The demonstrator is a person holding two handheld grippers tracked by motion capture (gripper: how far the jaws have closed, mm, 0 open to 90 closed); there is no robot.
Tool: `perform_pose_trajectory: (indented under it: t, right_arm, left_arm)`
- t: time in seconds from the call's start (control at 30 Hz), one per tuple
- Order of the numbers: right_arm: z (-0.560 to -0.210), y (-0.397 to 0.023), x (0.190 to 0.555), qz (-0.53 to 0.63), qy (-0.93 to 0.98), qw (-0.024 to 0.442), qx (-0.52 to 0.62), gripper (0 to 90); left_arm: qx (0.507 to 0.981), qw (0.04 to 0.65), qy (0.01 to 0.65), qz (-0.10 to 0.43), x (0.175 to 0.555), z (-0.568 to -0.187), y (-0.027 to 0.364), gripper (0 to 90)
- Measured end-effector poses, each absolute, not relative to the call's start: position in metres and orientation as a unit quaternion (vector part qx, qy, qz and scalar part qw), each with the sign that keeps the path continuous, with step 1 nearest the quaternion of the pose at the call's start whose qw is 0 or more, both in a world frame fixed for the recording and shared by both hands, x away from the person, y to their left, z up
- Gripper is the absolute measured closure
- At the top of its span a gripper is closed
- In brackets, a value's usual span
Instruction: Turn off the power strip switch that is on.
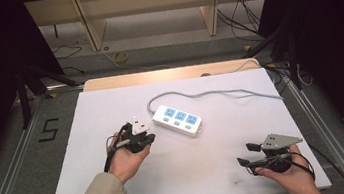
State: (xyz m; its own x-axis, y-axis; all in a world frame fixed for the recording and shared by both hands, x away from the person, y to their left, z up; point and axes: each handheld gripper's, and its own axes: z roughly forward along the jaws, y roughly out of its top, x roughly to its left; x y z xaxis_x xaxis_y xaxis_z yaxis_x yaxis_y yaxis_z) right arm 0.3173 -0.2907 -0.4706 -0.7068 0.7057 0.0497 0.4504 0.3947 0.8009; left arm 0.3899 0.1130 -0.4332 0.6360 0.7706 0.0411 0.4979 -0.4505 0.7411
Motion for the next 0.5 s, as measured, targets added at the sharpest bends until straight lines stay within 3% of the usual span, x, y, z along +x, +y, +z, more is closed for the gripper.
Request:
perform_pose_trajectory:
  t: [0.5]
  right_arm:
    - [-0.47, -0.291, 0.317, 0.423, 0.821, 0.151, 0.352, 36.8]
  left_arm:
    - [0.836, 0.357, 0.372, 0.188, 0.396, -0.431, 0.1, 89.9]
